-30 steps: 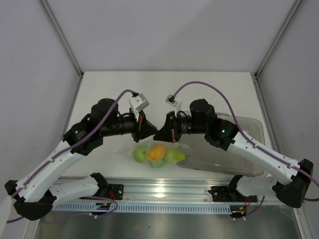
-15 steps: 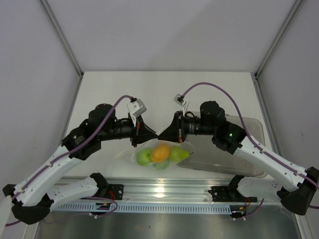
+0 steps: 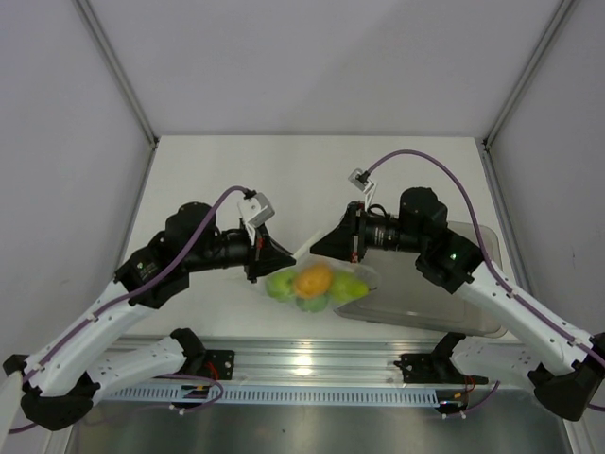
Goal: Place the food in the zip-top bag and seal the zipper
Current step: Zip the zipper food storage bag at the center of the board, then place the zipper food storage bag at the center of the board.
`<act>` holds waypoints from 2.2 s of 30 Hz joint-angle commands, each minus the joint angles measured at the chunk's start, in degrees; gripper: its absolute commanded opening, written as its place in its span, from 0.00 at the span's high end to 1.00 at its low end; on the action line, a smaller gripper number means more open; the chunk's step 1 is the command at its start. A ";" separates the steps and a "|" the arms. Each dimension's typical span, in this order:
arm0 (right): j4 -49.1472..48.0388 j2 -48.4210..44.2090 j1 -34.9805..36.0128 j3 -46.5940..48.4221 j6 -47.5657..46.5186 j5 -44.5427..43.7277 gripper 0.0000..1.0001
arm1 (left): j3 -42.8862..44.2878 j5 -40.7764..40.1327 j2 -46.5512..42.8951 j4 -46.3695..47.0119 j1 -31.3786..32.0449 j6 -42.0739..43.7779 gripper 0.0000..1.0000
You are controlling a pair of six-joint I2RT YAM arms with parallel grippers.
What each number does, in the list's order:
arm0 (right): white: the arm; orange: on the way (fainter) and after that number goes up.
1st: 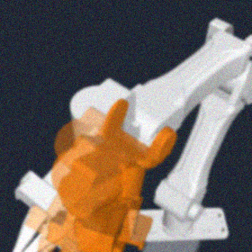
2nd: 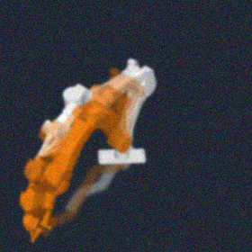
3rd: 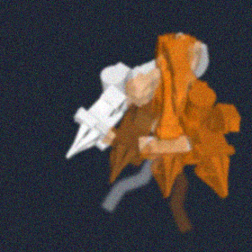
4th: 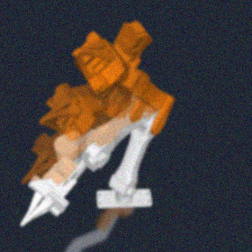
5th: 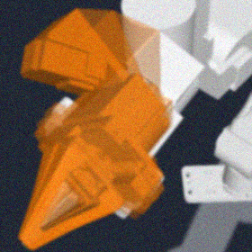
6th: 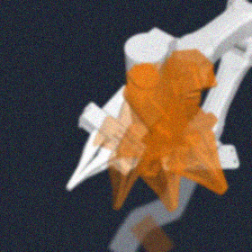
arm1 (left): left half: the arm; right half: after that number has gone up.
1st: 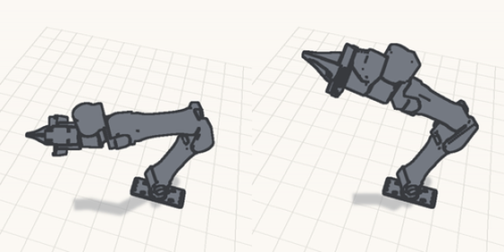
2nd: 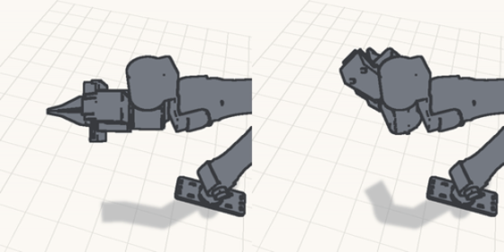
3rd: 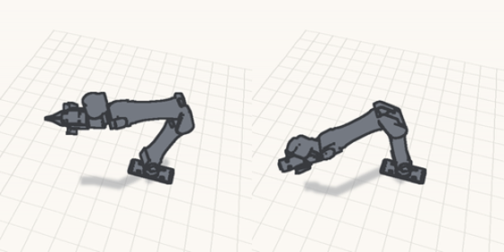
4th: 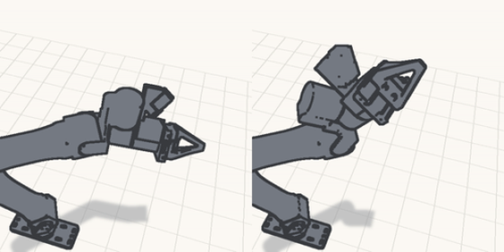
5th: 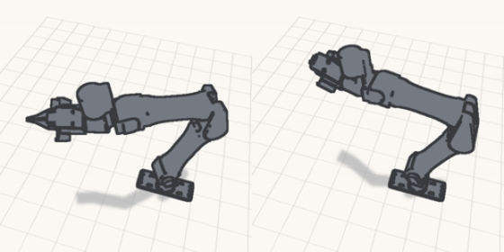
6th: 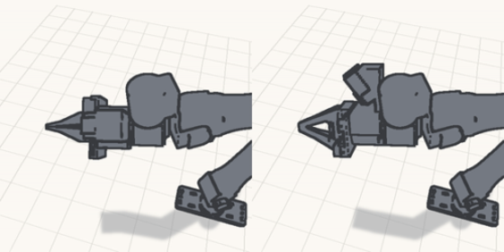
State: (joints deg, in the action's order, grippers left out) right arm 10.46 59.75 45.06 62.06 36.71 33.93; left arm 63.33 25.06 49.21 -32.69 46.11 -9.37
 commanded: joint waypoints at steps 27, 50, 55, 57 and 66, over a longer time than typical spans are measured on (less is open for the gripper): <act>1.76 -7.80 -24.48 8.51 4.42 12.38 1.00 | -5.58 -8.80 -6.49 -6.07 -0.23 1.19 0.99; -0.36 -5.70 -31.18 6.76 6.54 17.84 1.00 | -1.99 -22.91 -10.63 -11.60 -1.37 -3.63 0.99; 1.50 -1.39 -19.06 7.37 3.02 11.78 1.00 | 2.93 -30.23 -9.93 -14.24 -1.55 -8.56 0.99; 0.53 1.68 -15.29 7.72 2.84 9.85 1.00 | 5.04 -34.17 -8.70 -15.91 -1.72 -10.49 0.99; -4.56 14.24 -9.73 9.48 5.39 8.08 1.00 | 9.54 -38.68 -0.88 -21.72 -9.62 -13.31 0.99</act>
State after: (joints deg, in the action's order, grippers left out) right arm 10.74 71.68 34.74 68.75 40.86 43.22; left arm 72.05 -10.94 45.08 -51.59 39.70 -20.14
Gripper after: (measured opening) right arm 0.003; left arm 0.038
